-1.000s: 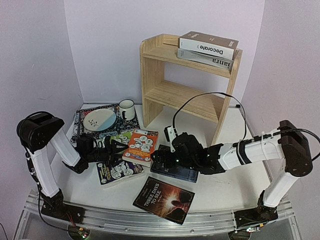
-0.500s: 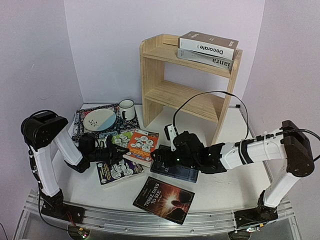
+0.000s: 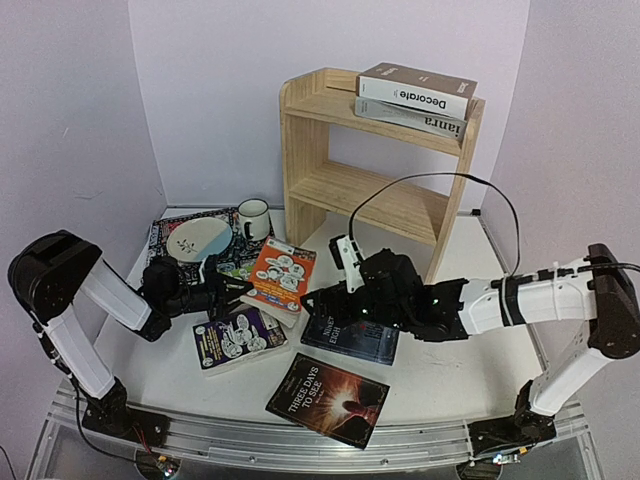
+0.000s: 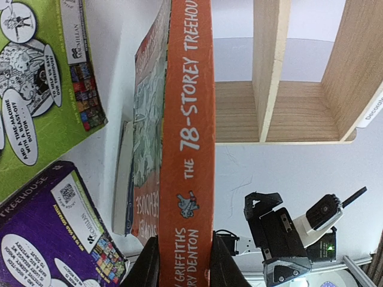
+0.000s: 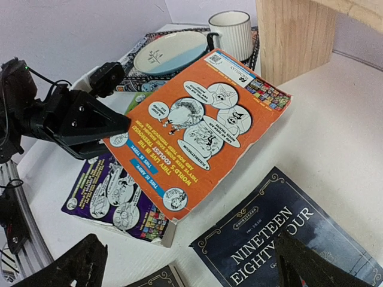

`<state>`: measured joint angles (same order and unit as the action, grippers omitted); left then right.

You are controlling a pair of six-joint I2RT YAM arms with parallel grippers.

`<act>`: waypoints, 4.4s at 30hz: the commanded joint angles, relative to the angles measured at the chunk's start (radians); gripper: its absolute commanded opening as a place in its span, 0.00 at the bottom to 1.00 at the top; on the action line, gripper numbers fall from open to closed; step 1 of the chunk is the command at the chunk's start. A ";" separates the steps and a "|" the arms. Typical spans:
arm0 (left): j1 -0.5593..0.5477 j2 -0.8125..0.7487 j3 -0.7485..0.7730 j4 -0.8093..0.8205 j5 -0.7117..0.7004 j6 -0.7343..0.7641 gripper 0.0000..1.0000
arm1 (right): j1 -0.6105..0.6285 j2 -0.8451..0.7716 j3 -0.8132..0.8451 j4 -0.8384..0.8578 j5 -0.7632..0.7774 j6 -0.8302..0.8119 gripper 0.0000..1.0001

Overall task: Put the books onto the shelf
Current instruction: Pick up the book from the book pile, then pass from the left arm to the right

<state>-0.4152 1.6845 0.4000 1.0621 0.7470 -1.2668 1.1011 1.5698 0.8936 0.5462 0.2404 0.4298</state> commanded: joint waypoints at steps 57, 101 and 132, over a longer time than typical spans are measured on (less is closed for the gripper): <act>0.003 -0.746 0.827 -2.095 -0.280 1.082 0.00 | 0.004 -0.197 0.080 -0.252 -0.263 -0.386 0.95; -0.881 -0.335 1.203 -2.092 -0.777 1.229 0.00 | -0.003 -0.320 0.336 -0.820 -0.600 -0.811 0.64; -0.882 -0.347 1.191 -2.065 -0.698 1.275 0.13 | -0.001 -0.215 0.313 -0.824 -0.668 -0.794 0.00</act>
<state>-1.3024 1.3994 1.5387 -1.1303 0.1438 0.0105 1.1028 1.3556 1.2221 -0.2703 -0.4448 -0.4009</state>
